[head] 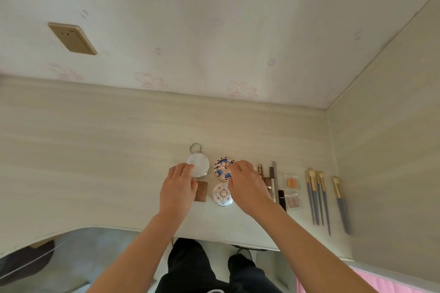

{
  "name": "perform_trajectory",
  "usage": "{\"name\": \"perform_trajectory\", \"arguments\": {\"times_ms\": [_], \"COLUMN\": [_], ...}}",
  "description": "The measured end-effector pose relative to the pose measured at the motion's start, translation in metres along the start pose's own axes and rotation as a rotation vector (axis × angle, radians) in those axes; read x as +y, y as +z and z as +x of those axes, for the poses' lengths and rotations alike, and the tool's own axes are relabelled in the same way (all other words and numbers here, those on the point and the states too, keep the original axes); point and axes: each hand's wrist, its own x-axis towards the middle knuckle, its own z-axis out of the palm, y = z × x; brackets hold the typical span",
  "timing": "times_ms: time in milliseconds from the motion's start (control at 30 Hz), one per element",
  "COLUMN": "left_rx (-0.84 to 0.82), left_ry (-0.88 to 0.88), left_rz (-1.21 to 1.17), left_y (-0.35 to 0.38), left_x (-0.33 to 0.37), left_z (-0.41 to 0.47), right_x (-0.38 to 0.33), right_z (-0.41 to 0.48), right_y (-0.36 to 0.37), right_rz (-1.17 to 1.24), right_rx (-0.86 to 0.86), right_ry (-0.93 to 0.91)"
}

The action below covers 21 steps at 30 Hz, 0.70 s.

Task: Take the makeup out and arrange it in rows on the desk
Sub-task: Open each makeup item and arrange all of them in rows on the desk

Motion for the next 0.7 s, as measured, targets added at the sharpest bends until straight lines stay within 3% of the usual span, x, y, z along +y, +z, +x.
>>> {"name": "perform_trajectory", "arguments": {"times_ms": [367,700], "left_rx": [-0.219,-0.245], "left_ry": [0.135,0.184], "left_rz": [-0.022,-0.050], "left_y": [-0.001,0.012], "left_x": [-0.050,-0.057], "left_z": [0.060,0.069], "right_x": [-0.057,-0.069], "right_z": [0.058,0.071], "right_y": [0.043,0.056], "right_rz": [-0.058,-0.064], "right_rx": [-0.105,-0.140], "right_ry": [0.346,0.396]}}
